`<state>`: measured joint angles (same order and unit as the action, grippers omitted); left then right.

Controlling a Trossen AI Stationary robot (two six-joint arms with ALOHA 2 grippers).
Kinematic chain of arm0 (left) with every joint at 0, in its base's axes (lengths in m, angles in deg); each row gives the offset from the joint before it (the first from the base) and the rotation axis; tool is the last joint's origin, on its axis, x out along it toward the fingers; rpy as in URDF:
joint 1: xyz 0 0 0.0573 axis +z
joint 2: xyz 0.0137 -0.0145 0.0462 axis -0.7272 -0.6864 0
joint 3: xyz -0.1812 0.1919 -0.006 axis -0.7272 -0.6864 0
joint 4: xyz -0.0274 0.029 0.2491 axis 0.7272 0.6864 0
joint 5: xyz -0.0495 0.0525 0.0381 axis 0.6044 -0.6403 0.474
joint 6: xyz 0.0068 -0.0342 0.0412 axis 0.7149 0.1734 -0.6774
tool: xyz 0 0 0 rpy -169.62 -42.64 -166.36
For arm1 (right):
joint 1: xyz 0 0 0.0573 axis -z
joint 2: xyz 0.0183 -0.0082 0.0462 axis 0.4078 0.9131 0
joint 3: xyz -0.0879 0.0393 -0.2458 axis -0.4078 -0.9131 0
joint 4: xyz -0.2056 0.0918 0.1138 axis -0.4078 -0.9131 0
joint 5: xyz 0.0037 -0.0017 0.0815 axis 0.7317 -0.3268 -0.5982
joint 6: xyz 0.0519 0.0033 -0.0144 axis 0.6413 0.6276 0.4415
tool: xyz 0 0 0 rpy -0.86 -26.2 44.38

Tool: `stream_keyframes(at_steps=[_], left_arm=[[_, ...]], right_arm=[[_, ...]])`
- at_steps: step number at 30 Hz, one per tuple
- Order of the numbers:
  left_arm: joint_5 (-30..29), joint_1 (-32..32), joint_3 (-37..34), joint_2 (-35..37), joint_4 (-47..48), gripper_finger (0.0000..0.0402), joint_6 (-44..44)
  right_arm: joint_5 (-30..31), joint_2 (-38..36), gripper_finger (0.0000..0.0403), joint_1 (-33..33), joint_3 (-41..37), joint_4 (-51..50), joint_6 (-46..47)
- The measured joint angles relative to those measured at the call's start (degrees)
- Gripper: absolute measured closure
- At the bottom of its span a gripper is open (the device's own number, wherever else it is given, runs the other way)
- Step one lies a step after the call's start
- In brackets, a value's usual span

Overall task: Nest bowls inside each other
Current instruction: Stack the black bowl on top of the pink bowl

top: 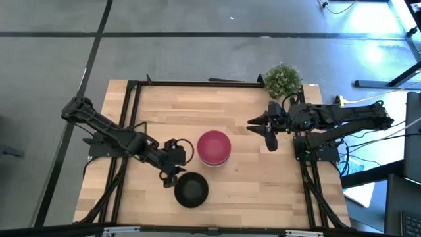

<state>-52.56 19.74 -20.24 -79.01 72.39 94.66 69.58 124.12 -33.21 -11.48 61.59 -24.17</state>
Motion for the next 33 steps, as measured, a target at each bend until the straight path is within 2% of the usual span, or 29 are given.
stream_keyframes(at_steps=[3, 8, 30, 33], left_arm=[[0.4, 0.8, 0.0, -2.5, 0.3, 0.0306, 0.0], [6.1, 1.5, 0.0, -6.9, 0.4, 0.0306, 0.0], [8.1, 3.9, 0.0, -13.4, -1.3, 0.0306, -0.5], [10.2, 3.9, 0.0, -14.0, -1.5, 0.0306, -0.5]], right_arm=[[0.0, -0.1, 0.0277, -0.5, 0.0, 0.9, -0.8], [0.0, -0.2, 0.0277, -1.0, 0.0, 1.1, -1.2], [-0.2, -0.2, 0.0277, -0.9, 0.0, 0.8, -3.5], [-0.2, -0.2, 0.0277, -0.9, 0.0, 0.8, -3.7]])
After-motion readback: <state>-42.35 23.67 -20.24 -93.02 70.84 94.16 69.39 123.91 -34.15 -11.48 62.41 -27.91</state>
